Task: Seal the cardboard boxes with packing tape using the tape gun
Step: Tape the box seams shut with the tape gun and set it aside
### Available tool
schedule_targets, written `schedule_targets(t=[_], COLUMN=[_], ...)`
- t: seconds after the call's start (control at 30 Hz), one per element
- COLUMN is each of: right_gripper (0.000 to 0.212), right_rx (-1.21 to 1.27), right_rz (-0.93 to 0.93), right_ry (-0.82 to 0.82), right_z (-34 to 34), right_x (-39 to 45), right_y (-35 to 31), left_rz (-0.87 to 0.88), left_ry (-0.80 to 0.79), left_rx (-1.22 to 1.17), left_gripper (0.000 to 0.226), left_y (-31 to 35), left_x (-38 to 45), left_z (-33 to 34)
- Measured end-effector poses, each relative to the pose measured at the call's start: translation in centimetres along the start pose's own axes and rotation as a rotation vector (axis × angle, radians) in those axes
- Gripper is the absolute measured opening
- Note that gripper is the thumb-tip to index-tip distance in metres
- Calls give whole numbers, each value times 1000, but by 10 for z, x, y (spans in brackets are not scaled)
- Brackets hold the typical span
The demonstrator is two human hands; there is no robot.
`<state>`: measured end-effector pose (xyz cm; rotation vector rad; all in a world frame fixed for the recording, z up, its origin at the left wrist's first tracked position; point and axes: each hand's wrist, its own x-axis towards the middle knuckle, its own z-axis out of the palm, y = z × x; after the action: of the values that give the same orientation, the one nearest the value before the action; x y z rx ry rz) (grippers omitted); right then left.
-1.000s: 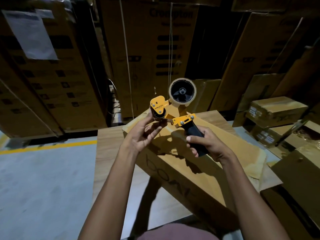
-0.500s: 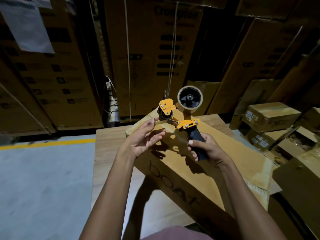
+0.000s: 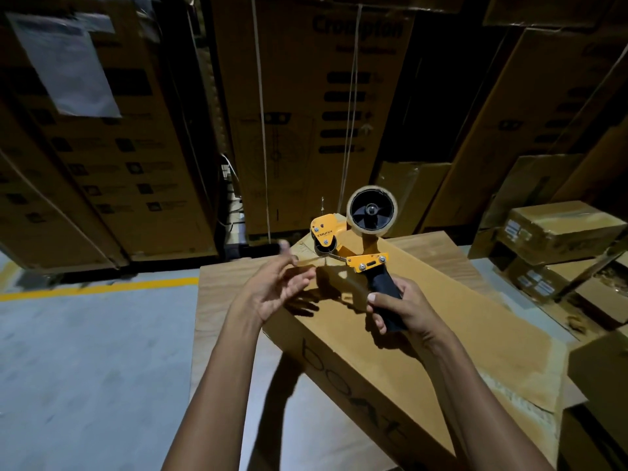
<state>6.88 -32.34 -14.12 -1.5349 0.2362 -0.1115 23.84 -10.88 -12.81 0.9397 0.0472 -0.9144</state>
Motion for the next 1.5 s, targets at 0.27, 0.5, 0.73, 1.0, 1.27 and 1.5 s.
schedule_targets(t=[0.27,0.5,0.73,1.0,1.27,1.5], right_gripper=[15,19,21,12,18,19], right_rx=[-7,-26,-90,-192,-656,-782], right_rz=[35,64,44,33,-25,-103], right_ry=[61,51,109,143,174,179], right_z=[-5,-14,-15,7,8,16], right_x=[2,8,34,91,116,113], right_y=[11,22,17,9,22,19], left_rz=[-130,-216,-36,219,300,328], left_ry=[145,222,321,513,616,623], left_rx=[329,405,537,826,920,880], left_gripper=[15,20,26,23,29,37], left_y=[15,14,41,64,56,44], left_x=[31,52,73,119,140,157], left_z=[19,21,26,11,-9,-20])
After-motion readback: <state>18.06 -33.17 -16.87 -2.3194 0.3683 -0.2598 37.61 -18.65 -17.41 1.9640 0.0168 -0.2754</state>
